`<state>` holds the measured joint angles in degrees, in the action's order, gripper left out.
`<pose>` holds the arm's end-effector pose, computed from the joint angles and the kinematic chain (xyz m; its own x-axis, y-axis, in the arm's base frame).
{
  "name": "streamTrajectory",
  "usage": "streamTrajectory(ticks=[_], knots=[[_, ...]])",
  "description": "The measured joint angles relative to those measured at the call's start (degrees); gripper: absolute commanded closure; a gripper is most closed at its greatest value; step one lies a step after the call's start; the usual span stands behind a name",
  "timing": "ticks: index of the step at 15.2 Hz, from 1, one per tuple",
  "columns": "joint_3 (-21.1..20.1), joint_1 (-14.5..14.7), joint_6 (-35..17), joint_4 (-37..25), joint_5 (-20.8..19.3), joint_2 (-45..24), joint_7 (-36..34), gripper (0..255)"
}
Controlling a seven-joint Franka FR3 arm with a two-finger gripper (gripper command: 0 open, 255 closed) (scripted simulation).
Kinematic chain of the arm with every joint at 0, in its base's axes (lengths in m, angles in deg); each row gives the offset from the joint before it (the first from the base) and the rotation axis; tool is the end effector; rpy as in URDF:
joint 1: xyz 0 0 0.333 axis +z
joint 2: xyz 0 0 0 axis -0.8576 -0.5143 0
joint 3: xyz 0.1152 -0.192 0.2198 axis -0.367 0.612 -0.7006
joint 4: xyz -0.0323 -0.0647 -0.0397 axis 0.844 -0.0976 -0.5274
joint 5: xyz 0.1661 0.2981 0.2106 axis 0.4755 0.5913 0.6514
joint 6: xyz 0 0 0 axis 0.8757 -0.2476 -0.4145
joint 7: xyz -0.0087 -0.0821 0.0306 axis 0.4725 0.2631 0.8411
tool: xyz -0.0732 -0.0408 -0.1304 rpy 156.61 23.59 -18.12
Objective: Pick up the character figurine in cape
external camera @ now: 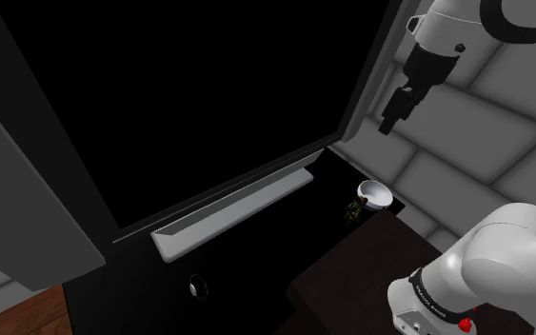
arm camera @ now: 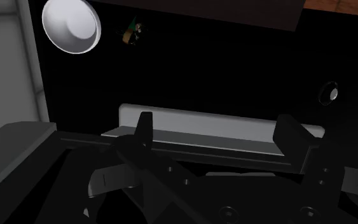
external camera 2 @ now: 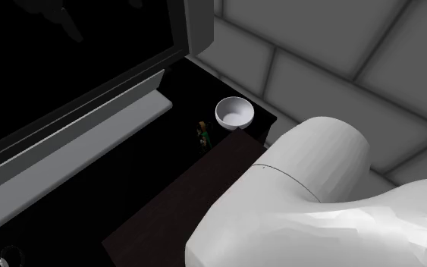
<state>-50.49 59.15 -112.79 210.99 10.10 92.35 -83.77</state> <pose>0.3108 0.0164 0.5385 0.9944 0.1048 0.0162 0.1038 -0.9933 0.0517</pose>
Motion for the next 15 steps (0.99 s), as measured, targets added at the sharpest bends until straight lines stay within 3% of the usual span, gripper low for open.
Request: streamTrajectory(ticks=[5, 15], knots=[[1.35, -0.9, -4.66, 4.86, -0.64, -0.34, 0.42, 0], [6.83, -4.86, -21.99, 18.27, -3.65, -5.88, 2.6, 0]])
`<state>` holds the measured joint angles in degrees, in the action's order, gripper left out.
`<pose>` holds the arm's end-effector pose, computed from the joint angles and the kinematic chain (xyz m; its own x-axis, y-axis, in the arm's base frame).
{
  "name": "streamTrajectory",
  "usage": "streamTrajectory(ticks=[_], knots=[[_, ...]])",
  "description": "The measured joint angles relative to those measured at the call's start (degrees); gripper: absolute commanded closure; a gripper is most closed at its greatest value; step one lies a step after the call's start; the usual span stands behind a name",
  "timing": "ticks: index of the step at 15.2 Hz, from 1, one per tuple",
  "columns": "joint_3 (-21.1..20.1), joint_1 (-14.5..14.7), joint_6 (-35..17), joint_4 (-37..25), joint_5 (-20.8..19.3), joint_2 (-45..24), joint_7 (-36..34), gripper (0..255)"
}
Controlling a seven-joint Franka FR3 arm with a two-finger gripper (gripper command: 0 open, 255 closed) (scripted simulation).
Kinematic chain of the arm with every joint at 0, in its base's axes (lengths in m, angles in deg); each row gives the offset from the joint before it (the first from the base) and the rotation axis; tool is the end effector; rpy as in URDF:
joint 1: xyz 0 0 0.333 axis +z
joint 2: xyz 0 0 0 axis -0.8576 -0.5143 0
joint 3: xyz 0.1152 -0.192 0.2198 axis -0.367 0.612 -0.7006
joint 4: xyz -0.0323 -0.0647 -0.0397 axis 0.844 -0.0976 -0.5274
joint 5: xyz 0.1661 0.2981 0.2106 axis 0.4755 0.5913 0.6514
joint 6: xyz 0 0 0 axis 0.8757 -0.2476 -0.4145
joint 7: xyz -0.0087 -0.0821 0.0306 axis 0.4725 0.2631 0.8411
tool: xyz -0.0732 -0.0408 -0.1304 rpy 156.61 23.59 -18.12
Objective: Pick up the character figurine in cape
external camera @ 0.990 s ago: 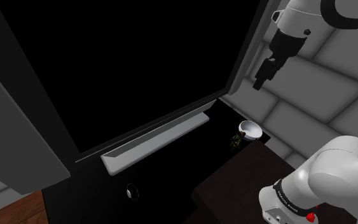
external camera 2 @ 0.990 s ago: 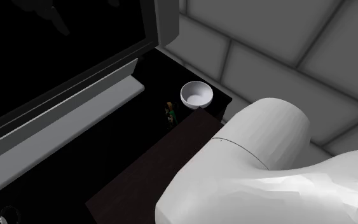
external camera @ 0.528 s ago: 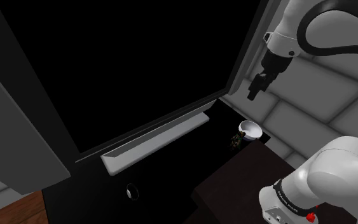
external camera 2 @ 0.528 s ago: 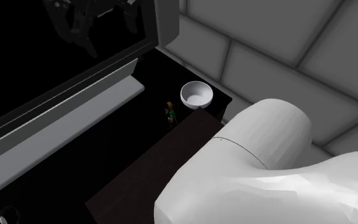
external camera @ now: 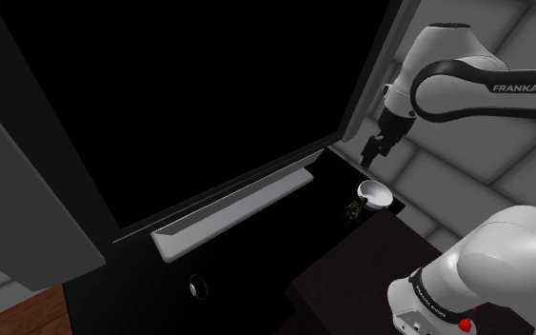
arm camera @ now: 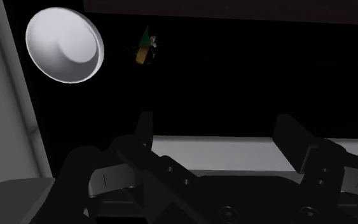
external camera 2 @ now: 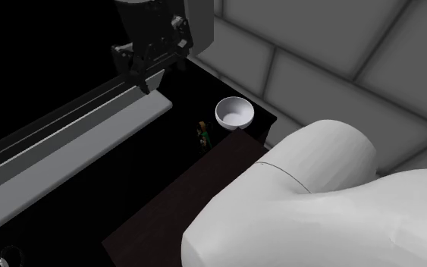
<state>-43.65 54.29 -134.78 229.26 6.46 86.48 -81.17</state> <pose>0.3300 -0.0559 0.3834 0.9997 0.0092 -0.0209 0.0096 -0.9997 0.0232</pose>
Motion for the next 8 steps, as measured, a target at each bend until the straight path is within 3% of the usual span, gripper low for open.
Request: streamTrajectory(ticks=[8], knots=[[4.97, -3.43, -18.08, 6.78, -2.45, -12.62, 2.07, 0]])
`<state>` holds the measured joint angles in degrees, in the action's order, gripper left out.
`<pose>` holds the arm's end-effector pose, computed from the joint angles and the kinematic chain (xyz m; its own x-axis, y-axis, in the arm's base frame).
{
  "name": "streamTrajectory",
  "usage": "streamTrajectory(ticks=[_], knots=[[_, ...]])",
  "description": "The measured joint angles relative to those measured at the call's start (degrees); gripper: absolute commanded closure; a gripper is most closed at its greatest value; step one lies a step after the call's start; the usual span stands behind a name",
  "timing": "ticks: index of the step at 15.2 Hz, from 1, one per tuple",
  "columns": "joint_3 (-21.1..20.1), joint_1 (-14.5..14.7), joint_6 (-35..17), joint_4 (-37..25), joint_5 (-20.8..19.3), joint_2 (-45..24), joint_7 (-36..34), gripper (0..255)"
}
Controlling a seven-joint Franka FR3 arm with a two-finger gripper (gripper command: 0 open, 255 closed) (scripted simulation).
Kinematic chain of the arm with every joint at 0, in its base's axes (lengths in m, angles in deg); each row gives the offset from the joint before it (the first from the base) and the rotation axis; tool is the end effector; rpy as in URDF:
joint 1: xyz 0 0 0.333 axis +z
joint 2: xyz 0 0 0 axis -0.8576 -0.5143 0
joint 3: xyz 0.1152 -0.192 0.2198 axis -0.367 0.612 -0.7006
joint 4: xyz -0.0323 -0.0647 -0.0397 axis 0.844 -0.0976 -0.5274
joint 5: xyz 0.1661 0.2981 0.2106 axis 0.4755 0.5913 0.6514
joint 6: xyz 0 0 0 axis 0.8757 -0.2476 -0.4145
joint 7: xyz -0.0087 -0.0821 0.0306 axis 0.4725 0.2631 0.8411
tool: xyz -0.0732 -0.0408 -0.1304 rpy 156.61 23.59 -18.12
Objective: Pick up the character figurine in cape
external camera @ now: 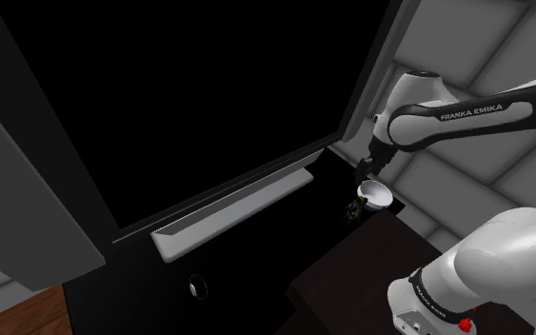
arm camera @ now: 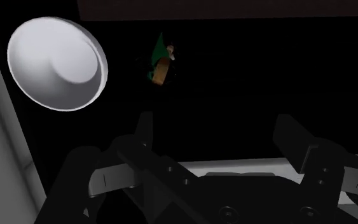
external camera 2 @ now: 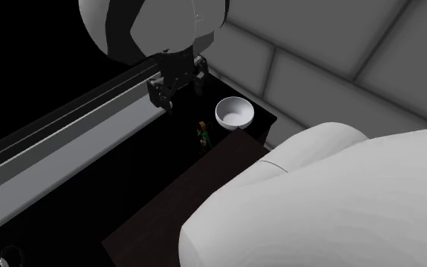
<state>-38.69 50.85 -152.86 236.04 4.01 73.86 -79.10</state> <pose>0.3332 -0.0993 0.2789 0.9978 -0.0483 -0.0444 -0.0481 -0.9988 0.0069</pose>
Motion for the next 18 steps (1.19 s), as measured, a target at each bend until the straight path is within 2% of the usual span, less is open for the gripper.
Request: streamTrajectory(ticks=[5, 9, 16, 17, 18], knots=[[3.48, -1.48, -11.85, 0.55, -0.18, -12.06, 2.33, 0], [5.69, -1.64, -19.71, -0.49, 1.89, -21.6, 5.02, 0], [5.77, -0.94, -27.72, -0.48, 5.91, -29.81, 7.88, 0], [5.7, -0.9, -28.19, -0.5, 6.23, -30.3, 8.09, 255], [5.67, -0.9, -28.42, -0.51, 6.39, -30.54, 8.2, 255]])
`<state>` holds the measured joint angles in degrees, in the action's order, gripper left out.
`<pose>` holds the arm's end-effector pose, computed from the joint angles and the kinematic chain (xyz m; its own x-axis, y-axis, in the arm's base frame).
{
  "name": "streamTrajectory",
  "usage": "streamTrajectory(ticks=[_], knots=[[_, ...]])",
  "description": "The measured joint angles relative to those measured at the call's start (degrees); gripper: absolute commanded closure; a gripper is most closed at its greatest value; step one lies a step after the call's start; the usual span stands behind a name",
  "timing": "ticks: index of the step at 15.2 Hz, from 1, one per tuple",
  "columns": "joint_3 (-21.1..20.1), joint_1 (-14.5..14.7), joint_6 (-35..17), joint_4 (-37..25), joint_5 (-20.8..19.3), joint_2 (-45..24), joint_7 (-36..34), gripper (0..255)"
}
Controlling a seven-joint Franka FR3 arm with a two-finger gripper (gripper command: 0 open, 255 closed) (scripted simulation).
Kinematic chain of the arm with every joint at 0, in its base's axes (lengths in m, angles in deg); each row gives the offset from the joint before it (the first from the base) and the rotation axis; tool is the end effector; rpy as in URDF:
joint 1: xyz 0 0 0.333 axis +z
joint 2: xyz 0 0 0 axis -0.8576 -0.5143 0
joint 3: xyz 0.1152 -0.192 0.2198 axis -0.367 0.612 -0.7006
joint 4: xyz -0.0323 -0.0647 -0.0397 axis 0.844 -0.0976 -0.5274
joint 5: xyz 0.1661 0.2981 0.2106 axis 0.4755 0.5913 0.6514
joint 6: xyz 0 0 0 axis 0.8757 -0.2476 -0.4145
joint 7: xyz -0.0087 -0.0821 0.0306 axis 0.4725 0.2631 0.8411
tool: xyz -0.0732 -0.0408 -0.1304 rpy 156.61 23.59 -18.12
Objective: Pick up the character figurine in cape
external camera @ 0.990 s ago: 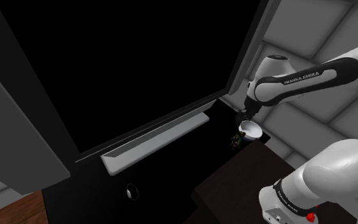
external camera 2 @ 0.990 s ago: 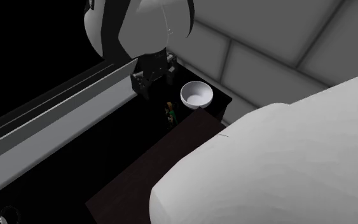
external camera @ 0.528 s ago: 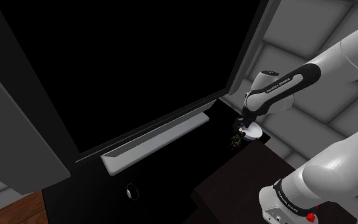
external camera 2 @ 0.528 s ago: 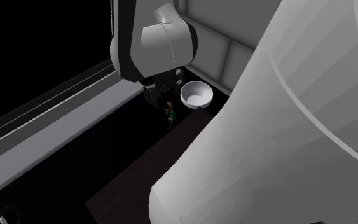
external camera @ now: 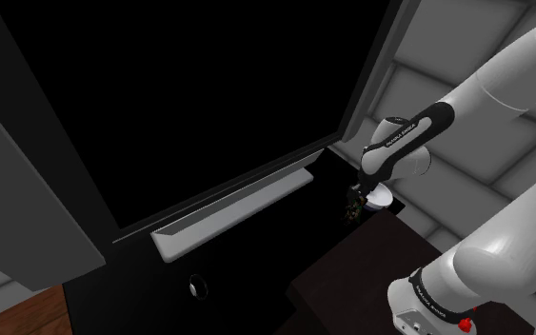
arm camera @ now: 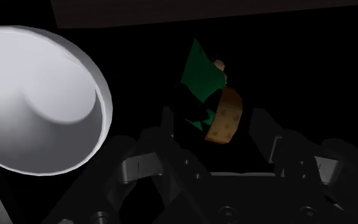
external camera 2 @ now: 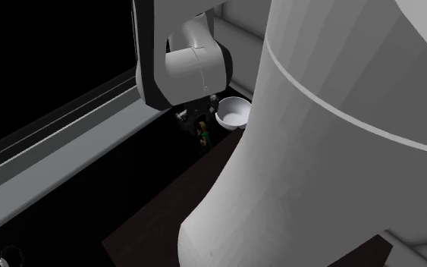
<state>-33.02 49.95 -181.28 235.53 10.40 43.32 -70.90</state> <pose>0.3323 -0.1477 0.1308 0.9914 -0.1119 -0.0678 -0.1126 -0.9936 -0.0077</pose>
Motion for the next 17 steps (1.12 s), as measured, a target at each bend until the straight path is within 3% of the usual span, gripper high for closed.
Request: streamTrajectory(ticks=[9, 17], knots=[[-0.01, 0.01, -0.22, -0.11, 0.16, -0.19, 0.08, 255], [0.48, -0.65, 7.19, 0.29, -4.26, 7.73, -2.82, 255]])
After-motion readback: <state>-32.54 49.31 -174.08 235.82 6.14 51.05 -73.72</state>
